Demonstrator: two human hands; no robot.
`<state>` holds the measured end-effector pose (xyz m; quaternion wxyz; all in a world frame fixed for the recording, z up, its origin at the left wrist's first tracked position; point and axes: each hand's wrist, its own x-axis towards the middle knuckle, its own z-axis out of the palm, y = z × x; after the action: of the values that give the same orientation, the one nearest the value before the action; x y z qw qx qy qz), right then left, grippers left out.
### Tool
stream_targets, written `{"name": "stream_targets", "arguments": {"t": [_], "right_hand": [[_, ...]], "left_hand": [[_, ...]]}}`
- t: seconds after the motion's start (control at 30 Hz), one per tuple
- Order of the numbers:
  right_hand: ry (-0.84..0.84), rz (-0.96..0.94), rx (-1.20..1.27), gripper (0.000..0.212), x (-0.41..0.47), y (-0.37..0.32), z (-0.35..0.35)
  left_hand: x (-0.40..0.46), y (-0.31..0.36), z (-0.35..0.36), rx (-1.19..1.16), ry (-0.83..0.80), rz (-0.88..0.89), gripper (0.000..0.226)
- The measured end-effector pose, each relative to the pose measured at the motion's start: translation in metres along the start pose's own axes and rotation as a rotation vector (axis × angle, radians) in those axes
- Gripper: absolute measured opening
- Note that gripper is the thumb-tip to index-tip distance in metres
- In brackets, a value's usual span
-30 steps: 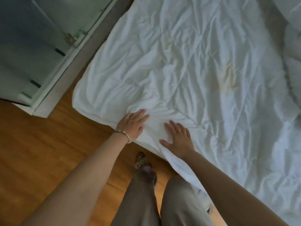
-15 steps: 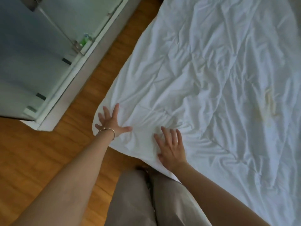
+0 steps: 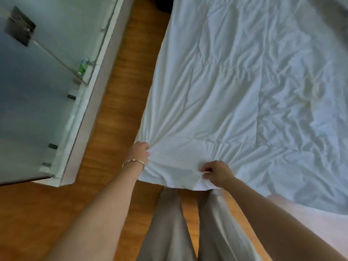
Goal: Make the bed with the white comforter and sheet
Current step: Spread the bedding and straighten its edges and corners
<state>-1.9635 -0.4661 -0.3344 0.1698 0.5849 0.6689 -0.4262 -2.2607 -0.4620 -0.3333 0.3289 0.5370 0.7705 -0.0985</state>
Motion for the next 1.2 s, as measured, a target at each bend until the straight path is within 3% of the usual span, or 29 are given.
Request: {"name": "stream_targets", "arguments": {"t": [0.07, 0.17, 0.27, 0.37, 0.43, 0.47, 0.57, 0.67, 0.73, 0.8, 0.87, 0.93, 1.0, 1.07, 1.2], "right_hand": [[0.033, 0.066, -0.009, 0.032, -0.012, -0.007, 0.019], [0.094, 0.097, -0.091, 0.052, -0.030, 0.000, 0.020], [0.167, 0.235, 0.044, 0.058, -0.057, 0.021, 0.010], [0.074, 0.362, 0.113, 0.060, -0.086, 0.056, 0.007], [0.024, 0.432, 0.170, 0.064, -0.106, 0.085, 0.010], [0.034, 0.464, 0.191, 0.067, -0.114, 0.100, 0.011], [0.175, 0.518, 0.096, 0.075, -0.133, 0.147, 0.003], [0.330, 0.505, -0.106, 0.082, -0.137, 0.199, -0.012], [0.360, 0.489, -0.210, 0.093, -0.131, 0.238, -0.025], [0.357, 0.445, -0.298, 0.100, -0.122, 0.279, -0.034], [0.361, 0.392, -0.337, 0.090, -0.114, 0.316, -0.043], [0.394, 0.302, -0.322, 0.067, -0.113, 0.349, -0.051], [0.426, 0.221, -0.274, 0.045, -0.116, 0.377, -0.056], [0.395, 0.156, -0.176, 0.037, -0.123, 0.398, -0.055], [0.189, 0.035, -0.104, 0.035, -0.135, 0.403, -0.049]], "left_hand": [[-0.007, -0.002, 0.004, 0.027, -0.041, -0.020, 0.028], [-0.007, 0.019, 0.008, 0.135, 0.031, -0.102, 0.042], [-0.011, 0.063, 0.013, 0.141, 0.040, 0.048, 0.067], [-0.029, 0.120, 0.030, 0.150, -0.299, 0.319, 0.069], [-0.045, 0.154, 0.047, 0.205, -0.492, 0.357, 0.065], [-0.052, 0.170, 0.056, 0.255, -0.510, 0.368, 0.062], [-0.074, 0.221, 0.083, 0.320, -0.351, 0.555, 0.057], [-0.095, 0.277, 0.120, 0.270, -0.235, 0.821, 0.066], [-0.104, 0.314, 0.150, 0.376, -0.166, 0.920, 0.074], [-0.108, 0.344, 0.179, 0.462, -0.107, 0.886, 0.085], [-0.101, 0.373, 0.200, 0.514, -0.030, 0.823, 0.087], [-0.093, 0.400, 0.217, 0.523, 0.058, 0.791, 0.071], [-0.091, 0.423, 0.226, 0.459, 0.107, 0.756, 0.040], [-0.096, 0.438, 0.229, 0.431, 0.032, 0.664, 0.021], [-0.106, 0.452, 0.223, 0.651, -0.165, 0.535, 0.021]]}}
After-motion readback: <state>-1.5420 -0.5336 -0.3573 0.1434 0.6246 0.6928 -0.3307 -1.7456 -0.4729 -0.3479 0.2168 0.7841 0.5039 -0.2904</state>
